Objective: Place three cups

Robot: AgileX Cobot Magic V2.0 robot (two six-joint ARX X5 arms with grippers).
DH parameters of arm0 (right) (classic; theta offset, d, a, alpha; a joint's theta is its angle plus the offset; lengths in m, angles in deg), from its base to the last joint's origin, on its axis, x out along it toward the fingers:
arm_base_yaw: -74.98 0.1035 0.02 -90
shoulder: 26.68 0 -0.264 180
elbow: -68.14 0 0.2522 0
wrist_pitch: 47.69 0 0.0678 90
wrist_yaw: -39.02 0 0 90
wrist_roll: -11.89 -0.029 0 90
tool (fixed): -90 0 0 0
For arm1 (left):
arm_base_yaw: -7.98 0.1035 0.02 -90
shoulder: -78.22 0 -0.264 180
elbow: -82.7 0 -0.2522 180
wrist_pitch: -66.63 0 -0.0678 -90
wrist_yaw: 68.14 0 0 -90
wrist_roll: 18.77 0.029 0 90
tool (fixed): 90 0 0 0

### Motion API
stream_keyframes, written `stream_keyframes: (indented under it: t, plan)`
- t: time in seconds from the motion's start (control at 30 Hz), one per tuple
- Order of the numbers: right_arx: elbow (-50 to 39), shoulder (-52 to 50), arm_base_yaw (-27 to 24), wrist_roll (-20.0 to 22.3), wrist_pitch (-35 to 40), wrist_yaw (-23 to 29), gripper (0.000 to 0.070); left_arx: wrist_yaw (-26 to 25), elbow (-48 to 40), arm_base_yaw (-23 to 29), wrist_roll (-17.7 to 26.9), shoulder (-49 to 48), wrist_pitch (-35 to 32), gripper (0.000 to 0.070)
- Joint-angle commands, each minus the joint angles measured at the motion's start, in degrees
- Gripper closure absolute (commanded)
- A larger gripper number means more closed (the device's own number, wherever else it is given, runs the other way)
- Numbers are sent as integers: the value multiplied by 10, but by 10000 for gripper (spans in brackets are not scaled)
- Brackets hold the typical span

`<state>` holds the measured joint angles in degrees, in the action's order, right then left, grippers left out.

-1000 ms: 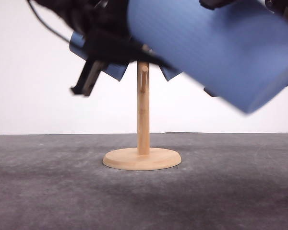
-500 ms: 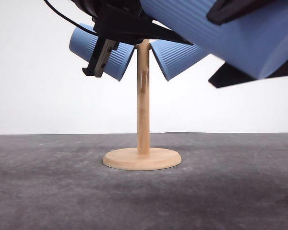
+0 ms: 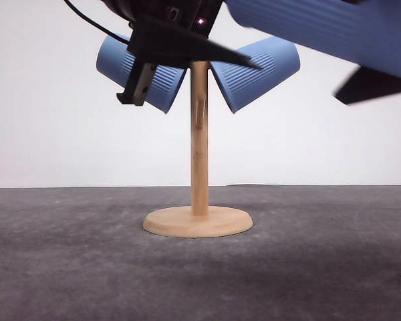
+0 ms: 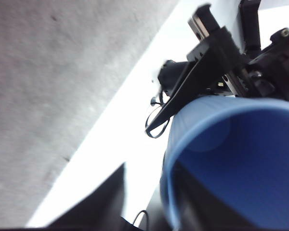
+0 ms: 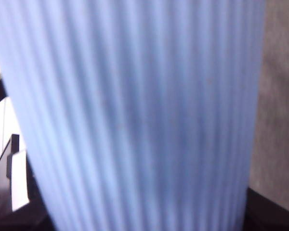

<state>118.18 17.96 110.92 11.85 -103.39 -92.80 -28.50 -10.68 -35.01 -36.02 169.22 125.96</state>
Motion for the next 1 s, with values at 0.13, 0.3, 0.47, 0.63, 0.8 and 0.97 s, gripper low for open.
stream_keyframes:
  t: [0.13,0.3,0.47,0.63,0.8,0.97]
  plan:
    - [3,-10,-2,-68,-41,-6,422,-9,10,32,24,4,-1,225]
    - [3,-13,-2,-181,-44,-67,422,-36,17,70,49,2,18,224]
    - [2,-13,-2,-272,-41,-97,421,-39,19,111,121,-17,91,224]
    - [-14,-13,-21,-360,-31,-146,421,-39,19,172,210,-55,183,225]
    - [-17,-11,-75,-474,-9,-208,421,-38,19,241,243,-103,211,225]
    - [-17,32,-115,-613,63,-258,421,-38,19,296,243,-145,207,225]
